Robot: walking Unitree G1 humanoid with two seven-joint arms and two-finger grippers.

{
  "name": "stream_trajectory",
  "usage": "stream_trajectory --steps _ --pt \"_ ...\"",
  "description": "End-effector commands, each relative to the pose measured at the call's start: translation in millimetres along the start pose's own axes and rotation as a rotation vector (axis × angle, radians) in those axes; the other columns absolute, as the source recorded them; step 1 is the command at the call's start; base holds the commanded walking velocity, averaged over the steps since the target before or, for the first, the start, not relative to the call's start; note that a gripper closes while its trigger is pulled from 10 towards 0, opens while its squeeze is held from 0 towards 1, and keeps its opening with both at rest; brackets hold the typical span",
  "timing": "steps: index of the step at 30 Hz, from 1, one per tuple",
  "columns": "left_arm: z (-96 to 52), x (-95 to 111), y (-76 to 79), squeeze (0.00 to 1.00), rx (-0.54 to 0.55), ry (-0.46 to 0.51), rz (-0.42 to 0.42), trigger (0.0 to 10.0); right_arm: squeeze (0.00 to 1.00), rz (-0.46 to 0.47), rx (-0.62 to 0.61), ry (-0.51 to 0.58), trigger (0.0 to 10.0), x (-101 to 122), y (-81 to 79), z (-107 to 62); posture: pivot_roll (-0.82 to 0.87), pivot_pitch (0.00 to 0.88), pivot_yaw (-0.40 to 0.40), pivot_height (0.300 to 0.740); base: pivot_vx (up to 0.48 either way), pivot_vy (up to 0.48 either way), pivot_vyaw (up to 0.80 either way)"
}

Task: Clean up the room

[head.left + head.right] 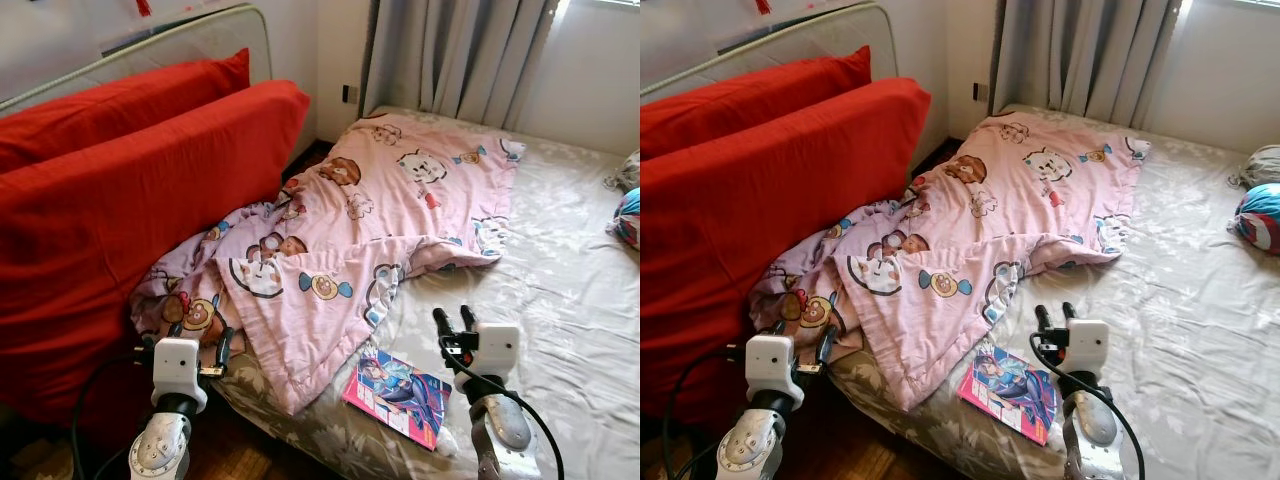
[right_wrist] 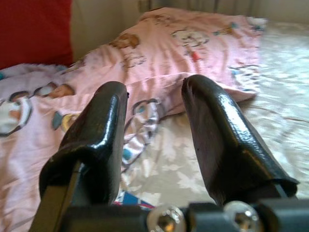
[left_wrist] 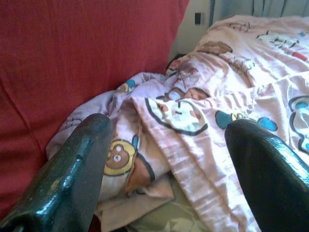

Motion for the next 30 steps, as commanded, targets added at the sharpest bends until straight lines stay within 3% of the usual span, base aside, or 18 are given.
stream_trajectory --steps 1,7,13,22,30 --pt "2.2 7 -5.1 0.00 0.009 0.012 0.004 10.0 0.00 -0.006 0.006 -0.007 10.0 1 -3.7 0.3 0.02 0.000 -0.029 0.740 0.000 0.000 0.00" --pt "15.9 30 -0.1 0.00 0.007 0.062 -0.054 10.0 0.00 0.000 -0.008 -0.021 10.0 1 -8.8 -1.7 0.00 0.000 -0.013 0.702 0.000 0.000 0.00" --pt "17.8 34 -1.2 0.00 0.010 0.044 -0.089 10.0 0.00 0.001 -0.039 -0.018 10.0 5 -4.4 -3.2 0.00 0.000 -0.004 0.663 0.000 0.000 0.00" --pt "16.6 35 0.5 0.00 -0.003 0.033 -0.112 10.0 0.00 -0.008 -0.044 0.022 10.0 18 -1.8 2.9 0.00 0.000 -0.024 0.659 0.000 0.000 0.00" --pt "16.4 36 3.4 0.00 0.001 0.027 -0.125 10.0 0.00 -0.015 -0.037 -0.007 10.0 12 -4.9 2.1 0.00 0.000 -0.036 0.659 0.000 0.000 0.00"
Point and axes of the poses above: a point about 5 cm out from each wrist's last joint towards the gripper, its own z axis pointing out of the wrist towards the gripper, its own x axis along the axis of the wrist's last joint, y = z × x, the point moved 5 cm from there along z, pointing out of the wrist towards the gripper, and after that the axes turned 5 degrees about -z, right-handed, at the moved point
